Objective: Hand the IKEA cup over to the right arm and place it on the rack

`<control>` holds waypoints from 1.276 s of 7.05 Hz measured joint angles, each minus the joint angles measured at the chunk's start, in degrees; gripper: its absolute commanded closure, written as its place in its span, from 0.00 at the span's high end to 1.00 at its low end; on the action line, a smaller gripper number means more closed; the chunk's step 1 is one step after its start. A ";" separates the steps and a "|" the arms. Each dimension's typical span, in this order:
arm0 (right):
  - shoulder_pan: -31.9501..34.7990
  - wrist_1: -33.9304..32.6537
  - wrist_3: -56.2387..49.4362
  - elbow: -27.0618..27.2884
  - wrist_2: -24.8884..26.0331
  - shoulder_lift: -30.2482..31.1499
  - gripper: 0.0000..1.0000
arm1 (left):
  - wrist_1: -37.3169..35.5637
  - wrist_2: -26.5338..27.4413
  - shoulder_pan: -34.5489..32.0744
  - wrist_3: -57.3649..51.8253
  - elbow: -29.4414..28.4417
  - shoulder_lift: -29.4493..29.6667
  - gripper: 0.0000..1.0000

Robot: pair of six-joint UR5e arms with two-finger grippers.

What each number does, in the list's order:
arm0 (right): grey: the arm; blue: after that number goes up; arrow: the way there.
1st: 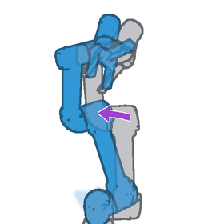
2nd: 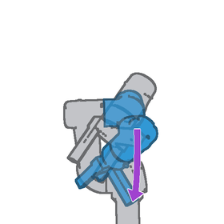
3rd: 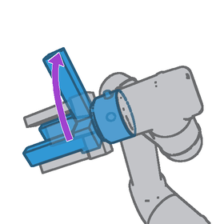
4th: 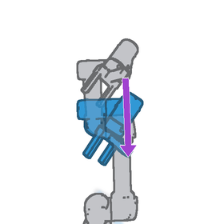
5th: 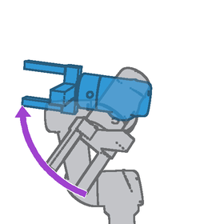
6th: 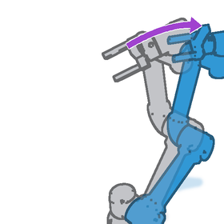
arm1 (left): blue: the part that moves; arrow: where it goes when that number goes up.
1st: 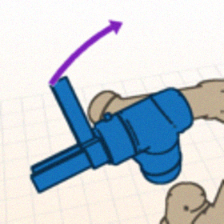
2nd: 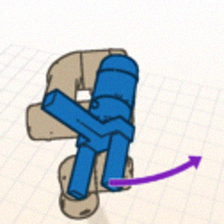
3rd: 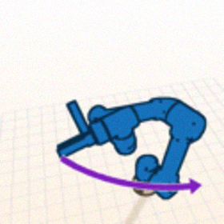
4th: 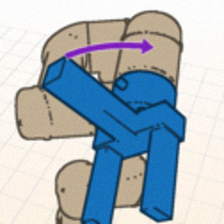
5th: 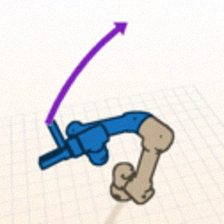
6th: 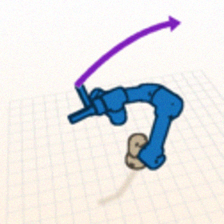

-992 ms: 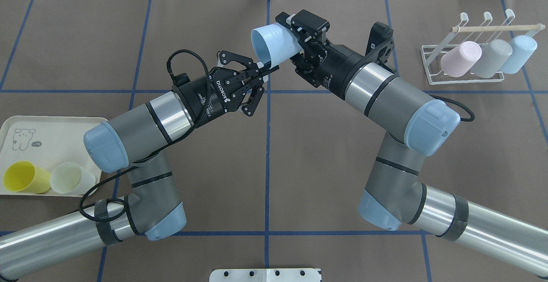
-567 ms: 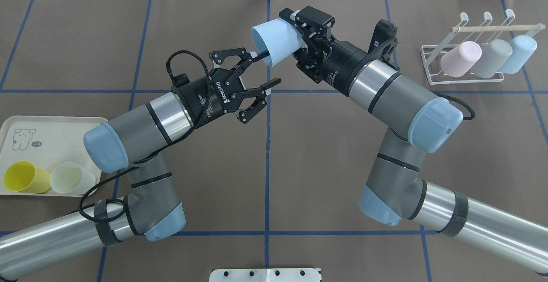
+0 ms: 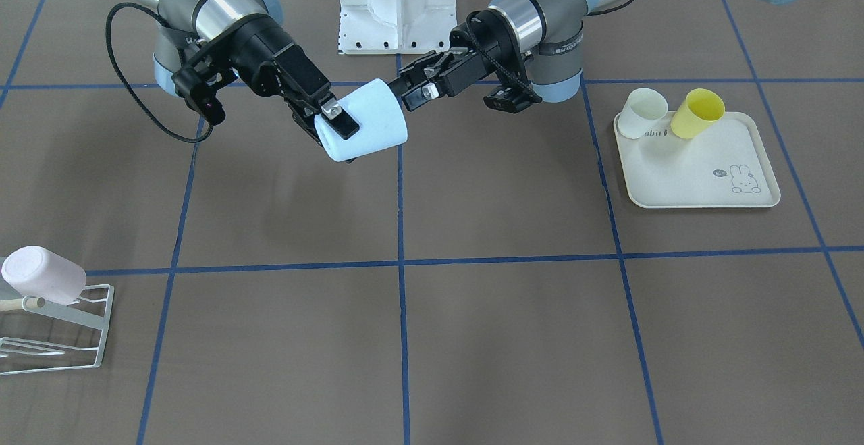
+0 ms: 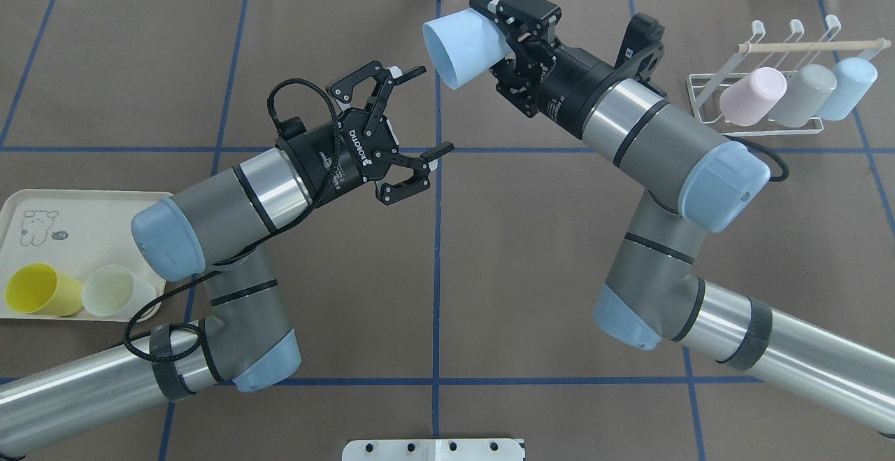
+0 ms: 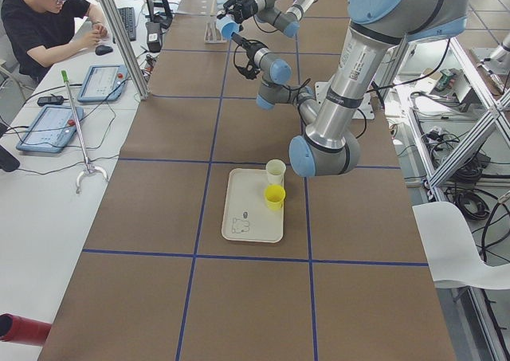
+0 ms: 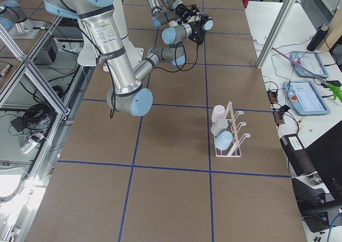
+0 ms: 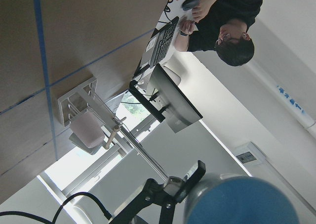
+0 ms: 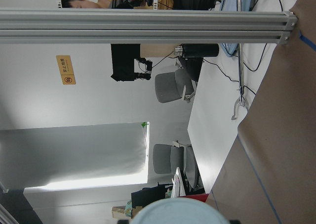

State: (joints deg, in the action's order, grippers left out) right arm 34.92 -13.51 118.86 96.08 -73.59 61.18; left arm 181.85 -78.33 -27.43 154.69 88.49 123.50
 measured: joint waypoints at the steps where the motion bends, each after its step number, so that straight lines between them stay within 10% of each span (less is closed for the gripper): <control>1: 3.05 -0.54 -0.38 -0.43 -2.48 0.26 0.00 | -0.19 -0.29 -0.46 -3.76 0.31 -0.29 1.00; 5: 18.03 -10.62 -21.07 -1.87 -16.32 9.24 0.00 | -16.07 -2.10 -1.63 -30.20 9.95 -7.12 1.00; 9: 31.61 -20.67 -56.58 -5.76 -17.28 16.84 0.00 | -25.71 -2.85 -2.08 -42.35 20.51 -17.30 1.00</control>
State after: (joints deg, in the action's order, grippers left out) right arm 66.53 -34.18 62.28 90.31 -90.87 78.02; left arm 156.13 -81.17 -29.51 112.34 109.00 106.20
